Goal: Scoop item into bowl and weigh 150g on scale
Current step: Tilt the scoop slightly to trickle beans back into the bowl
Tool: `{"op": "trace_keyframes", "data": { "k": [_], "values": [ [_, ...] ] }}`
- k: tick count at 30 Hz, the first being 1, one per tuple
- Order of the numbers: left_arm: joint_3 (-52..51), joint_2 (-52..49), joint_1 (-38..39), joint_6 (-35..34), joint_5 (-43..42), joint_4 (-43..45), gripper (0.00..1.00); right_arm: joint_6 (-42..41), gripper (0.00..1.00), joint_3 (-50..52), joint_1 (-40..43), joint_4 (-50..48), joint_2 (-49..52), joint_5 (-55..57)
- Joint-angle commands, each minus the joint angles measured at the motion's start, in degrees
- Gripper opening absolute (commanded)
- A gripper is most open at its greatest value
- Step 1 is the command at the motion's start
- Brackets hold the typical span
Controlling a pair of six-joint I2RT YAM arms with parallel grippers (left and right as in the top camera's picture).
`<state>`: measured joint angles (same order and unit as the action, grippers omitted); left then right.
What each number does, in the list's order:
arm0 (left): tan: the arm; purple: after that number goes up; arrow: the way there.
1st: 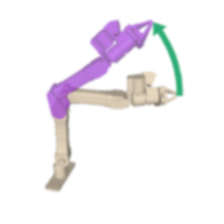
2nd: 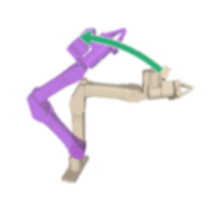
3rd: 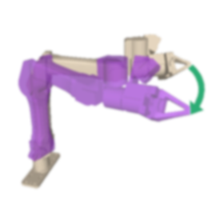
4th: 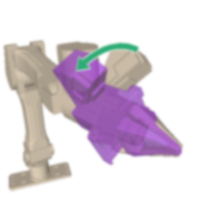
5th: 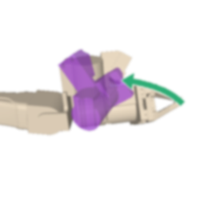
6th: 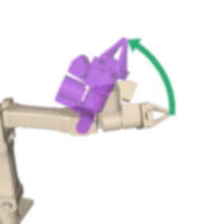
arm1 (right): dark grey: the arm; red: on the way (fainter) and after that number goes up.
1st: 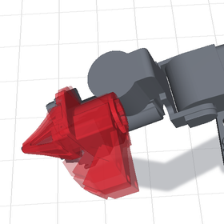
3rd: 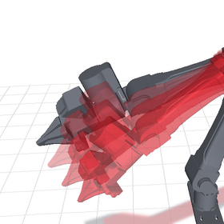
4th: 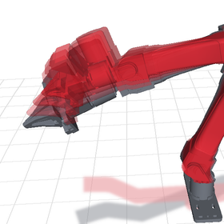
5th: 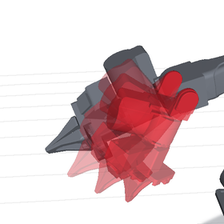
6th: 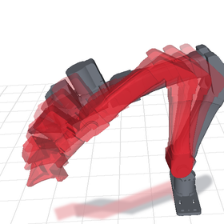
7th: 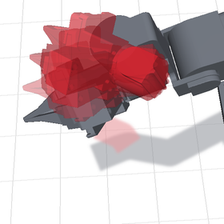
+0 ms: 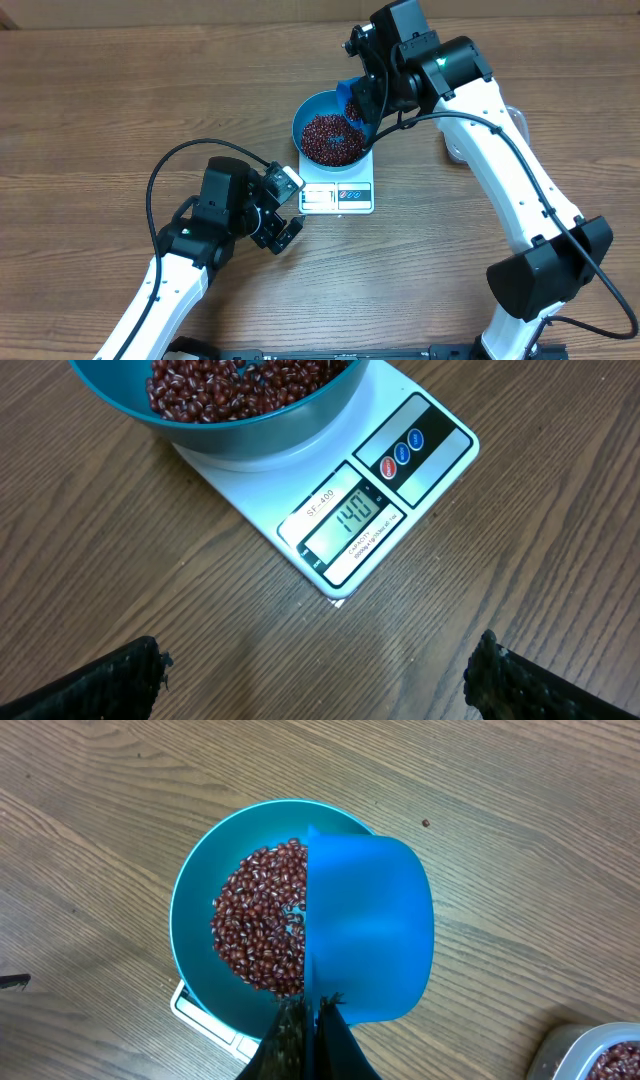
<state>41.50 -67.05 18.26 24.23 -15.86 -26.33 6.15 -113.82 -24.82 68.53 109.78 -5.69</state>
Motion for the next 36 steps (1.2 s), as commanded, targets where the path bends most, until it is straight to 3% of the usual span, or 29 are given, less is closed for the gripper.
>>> {"op": "trace_keyframes", "data": {
  "k": [1, 30, 36],
  "values": [
    [-0.31, -0.46, -0.24, 1.07, -0.07, 0.0, 1.0, 0.39, 0.04, -0.7, -0.31, -0.55, -2.49, 0.94],
    [-0.31, -0.46, -0.24, 1.07, -0.07, 0.0, 0.99, 4.66, 0.04, -0.7, -1.53, -0.57, -2.49, 3.26],
    [-0.31, -0.46, -0.24, 1.07, -0.07, 0.0, 1.0, 4.61, 0.04, -0.7, -1.44, -0.55, -2.49, -1.09]
  ]
}}
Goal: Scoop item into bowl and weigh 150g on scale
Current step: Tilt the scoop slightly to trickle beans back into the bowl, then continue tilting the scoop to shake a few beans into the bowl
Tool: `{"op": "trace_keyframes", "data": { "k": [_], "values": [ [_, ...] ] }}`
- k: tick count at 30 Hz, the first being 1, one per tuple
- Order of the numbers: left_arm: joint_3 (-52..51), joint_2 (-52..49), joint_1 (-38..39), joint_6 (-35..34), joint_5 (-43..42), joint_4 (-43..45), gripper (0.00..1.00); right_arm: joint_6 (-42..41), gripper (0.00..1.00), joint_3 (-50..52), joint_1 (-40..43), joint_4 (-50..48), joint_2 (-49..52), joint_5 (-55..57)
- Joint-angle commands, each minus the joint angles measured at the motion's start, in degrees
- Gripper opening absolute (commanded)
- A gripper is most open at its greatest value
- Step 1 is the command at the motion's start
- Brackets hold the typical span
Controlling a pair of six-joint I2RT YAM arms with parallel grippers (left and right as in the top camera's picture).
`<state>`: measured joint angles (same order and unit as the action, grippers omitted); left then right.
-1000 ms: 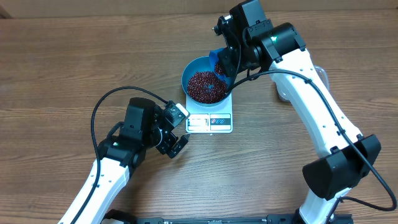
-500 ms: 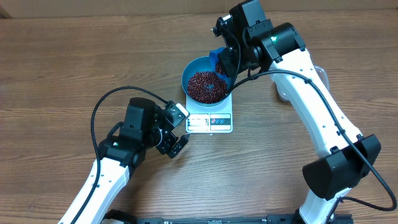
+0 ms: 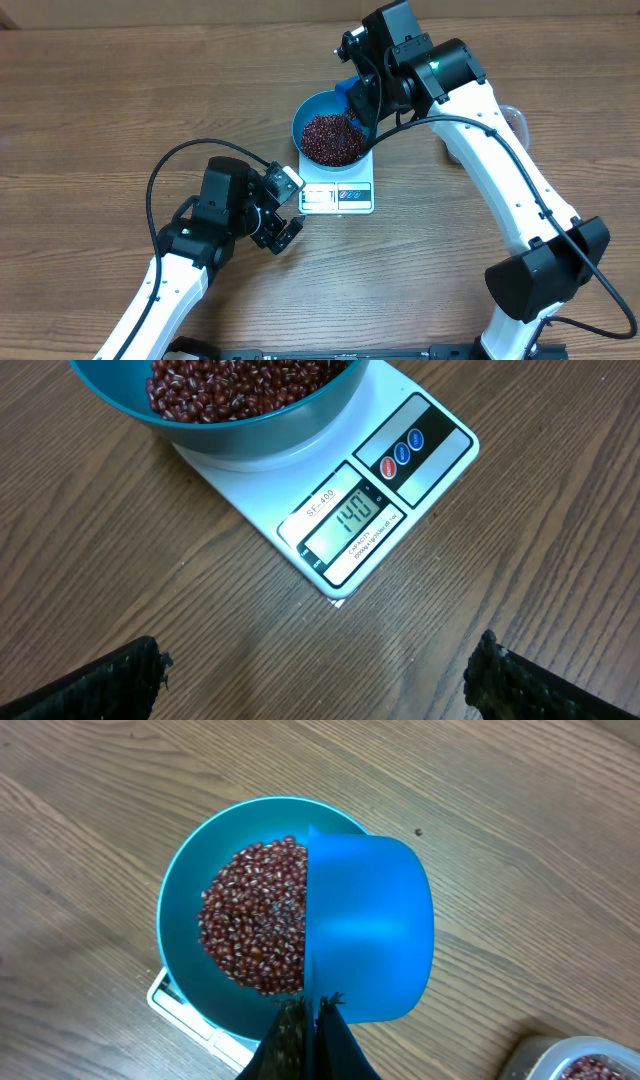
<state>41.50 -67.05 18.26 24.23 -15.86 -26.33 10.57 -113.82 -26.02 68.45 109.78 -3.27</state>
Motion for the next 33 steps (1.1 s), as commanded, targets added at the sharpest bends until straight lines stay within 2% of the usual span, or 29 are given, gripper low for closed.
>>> {"op": "trace_keyframes", "data": {
  "k": [1, 12, 33],
  "values": [
    [-0.31, -0.46, -0.24, 1.07, -0.07, 0.0, 1.0, 0.2, 0.04, -0.7, -0.04, -0.44, -2.49, -4.85],
    [-0.31, -0.46, -0.24, 1.07, -0.07, 0.0, 1.0, -0.22, 0.04, -0.7, 5.31, 0.31, -2.49, -17.14],
    [-0.31, -0.46, -0.24, 1.07, -0.07, 0.0, 0.99, -0.44, 0.04, -0.7, 5.44, 0.57, -2.49, -14.6]
  ]
}}
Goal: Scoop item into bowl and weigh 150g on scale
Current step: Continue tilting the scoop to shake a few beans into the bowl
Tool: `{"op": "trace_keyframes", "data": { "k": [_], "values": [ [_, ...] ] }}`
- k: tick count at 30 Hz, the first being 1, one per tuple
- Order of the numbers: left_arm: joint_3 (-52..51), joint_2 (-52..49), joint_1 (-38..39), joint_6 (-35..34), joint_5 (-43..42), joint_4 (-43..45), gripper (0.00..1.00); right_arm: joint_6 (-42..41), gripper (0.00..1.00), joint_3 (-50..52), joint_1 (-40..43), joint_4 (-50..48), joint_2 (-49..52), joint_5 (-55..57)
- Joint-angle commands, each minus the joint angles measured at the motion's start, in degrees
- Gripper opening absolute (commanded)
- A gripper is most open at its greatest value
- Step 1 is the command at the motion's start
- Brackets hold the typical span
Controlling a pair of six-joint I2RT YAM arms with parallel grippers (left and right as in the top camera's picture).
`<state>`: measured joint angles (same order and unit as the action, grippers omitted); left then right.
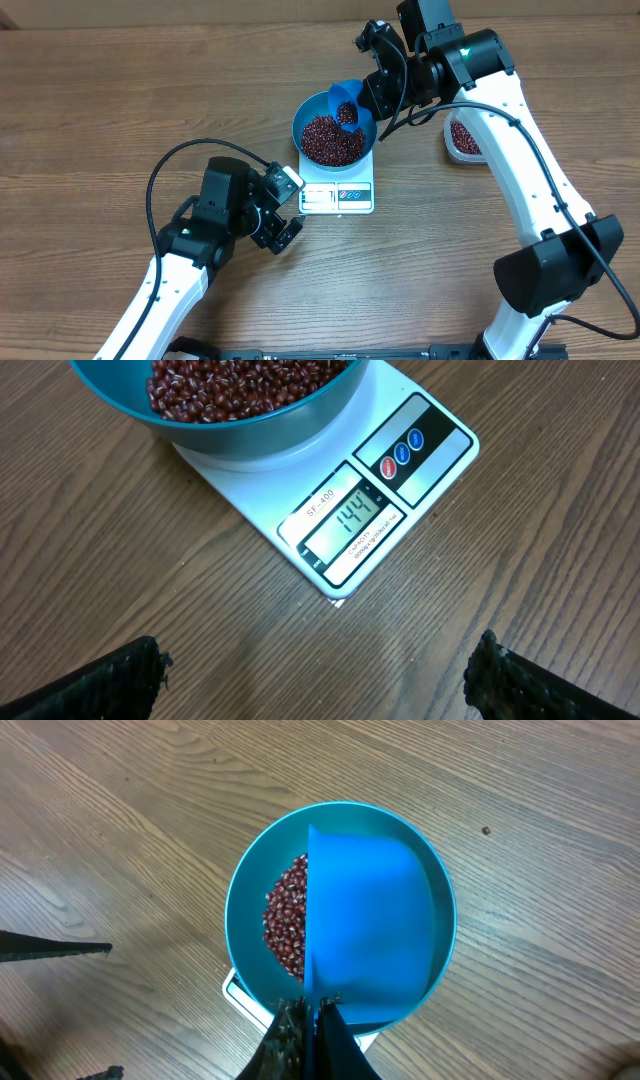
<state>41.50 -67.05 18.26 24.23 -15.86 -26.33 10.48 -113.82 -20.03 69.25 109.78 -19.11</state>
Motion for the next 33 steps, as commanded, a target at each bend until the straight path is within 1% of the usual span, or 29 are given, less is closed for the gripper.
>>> {"op": "trace_keyframes", "data": {
  "k": [1, 9, 33],
  "values": [
    [-0.31, -0.46, -0.24, 1.07, -0.07, 0.0, 1.0, -0.85, 0.04, -0.7, -0.72, -0.33, -2.49, 2.16],
    [-0.31, -0.46, -0.24, 1.07, -0.07, 0.0, 1.0, -2.1, 0.04, -0.7, -4.74, -0.42, -2.49, 13.25],
    [-0.31, -0.46, -0.24, 1.07, -0.07, 0.0, 1.0, -1.07, 0.04, -0.7, -5.05, -0.39, -2.49, 14.62]
  ]
}}
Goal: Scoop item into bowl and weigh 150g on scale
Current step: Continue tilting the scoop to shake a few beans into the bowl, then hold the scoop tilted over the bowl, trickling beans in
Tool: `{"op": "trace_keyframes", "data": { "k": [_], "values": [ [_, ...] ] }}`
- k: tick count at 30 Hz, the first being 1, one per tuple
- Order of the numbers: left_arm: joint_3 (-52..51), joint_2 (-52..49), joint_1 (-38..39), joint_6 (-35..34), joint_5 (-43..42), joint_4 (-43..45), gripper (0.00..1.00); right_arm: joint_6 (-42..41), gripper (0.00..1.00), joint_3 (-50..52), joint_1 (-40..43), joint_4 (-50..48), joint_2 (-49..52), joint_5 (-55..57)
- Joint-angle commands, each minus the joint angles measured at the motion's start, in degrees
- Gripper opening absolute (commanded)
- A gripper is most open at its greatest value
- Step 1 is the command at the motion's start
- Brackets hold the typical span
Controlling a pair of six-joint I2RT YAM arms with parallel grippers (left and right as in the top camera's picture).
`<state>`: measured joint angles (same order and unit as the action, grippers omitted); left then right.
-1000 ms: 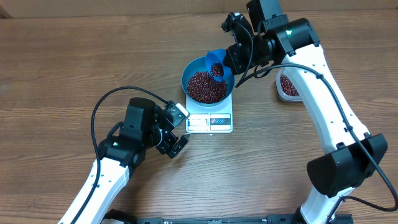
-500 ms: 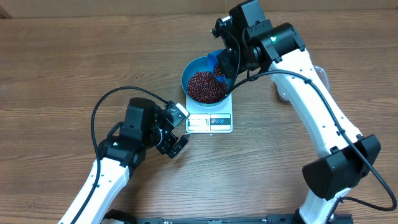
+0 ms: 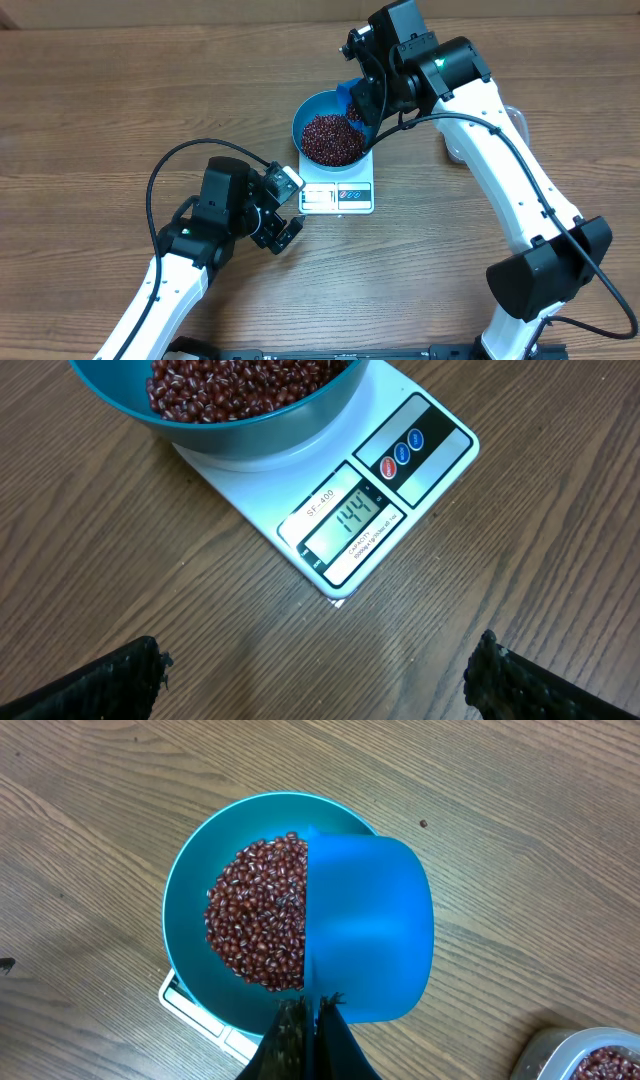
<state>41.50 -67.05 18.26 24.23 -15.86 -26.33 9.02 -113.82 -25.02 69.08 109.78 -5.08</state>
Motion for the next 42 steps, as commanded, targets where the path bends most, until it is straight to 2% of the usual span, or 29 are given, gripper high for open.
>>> {"op": "trace_keyframes", "data": {
  "k": [1, 20, 31, 42],
  "values": [
    [-0.31, -0.46, -0.24, 1.07, -0.07, 0.0, 1.0, 0.52, 0.04, -0.7, -0.17, -0.24, -2.49, 0.59],
    [-0.31, -0.46, -0.24, 1.07, -0.07, 0.0, 0.99, 0.5, 0.04, -0.7, -1.62, -0.22, -2.49, 3.91],
    [-0.31, -0.46, -0.24, 1.07, -0.07, 0.0, 1.0, 0.2, 0.04, -0.7, 0.0, 0.39, -2.49, -4.17],
    [-0.31, -0.46, -0.24, 1.07, -0.07, 0.0, 0.99, 0.26, 0.04, -0.7, 0.76, 0.61, -2.49, -5.29]
  ]
}}
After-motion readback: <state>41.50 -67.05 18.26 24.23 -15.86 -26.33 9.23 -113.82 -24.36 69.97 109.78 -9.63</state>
